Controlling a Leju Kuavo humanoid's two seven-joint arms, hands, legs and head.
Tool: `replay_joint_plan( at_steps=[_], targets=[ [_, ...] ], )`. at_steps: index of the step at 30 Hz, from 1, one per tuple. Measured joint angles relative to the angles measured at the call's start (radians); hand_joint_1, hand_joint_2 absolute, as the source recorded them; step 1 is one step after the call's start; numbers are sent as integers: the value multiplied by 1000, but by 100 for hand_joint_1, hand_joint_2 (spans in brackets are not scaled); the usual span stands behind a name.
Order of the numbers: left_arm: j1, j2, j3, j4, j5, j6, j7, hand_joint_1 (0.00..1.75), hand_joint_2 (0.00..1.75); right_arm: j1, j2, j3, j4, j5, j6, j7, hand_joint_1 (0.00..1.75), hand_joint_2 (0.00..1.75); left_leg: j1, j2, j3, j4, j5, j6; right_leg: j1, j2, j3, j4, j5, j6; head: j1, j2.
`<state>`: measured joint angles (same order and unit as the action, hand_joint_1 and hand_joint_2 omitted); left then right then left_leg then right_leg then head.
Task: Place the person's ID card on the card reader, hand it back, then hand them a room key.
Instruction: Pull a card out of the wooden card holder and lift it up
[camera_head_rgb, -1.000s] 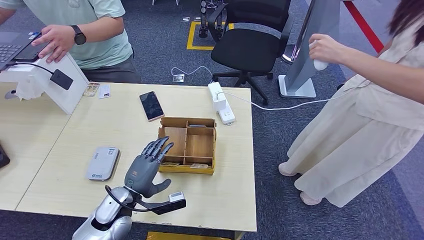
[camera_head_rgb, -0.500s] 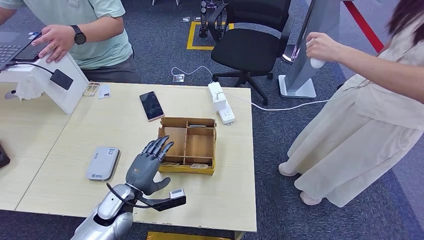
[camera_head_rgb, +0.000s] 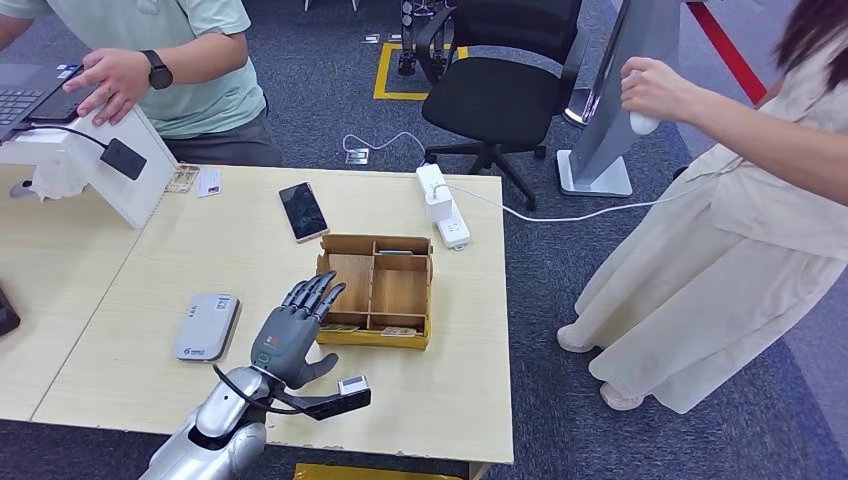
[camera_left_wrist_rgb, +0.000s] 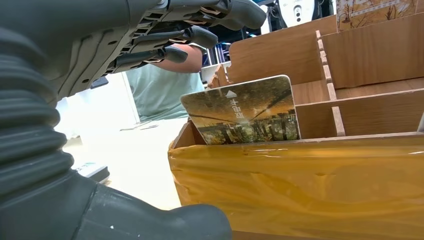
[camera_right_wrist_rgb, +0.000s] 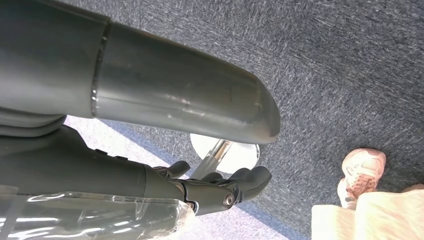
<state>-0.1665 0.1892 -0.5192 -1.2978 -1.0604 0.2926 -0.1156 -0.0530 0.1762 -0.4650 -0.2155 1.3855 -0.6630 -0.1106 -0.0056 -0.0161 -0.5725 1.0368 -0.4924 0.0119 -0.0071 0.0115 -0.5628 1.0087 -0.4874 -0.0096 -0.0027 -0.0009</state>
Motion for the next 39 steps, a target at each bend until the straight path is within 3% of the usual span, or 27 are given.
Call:
replay_joint_plan(
  at_steps=[39],
  targets=[
    [41,8,32,-51,39,9,-21,0,175,0,0,8,0,-14,-8,-1,0,0,0,0,0,0,0,0,0,0,0,0,0,0,0,0]
  ],
)
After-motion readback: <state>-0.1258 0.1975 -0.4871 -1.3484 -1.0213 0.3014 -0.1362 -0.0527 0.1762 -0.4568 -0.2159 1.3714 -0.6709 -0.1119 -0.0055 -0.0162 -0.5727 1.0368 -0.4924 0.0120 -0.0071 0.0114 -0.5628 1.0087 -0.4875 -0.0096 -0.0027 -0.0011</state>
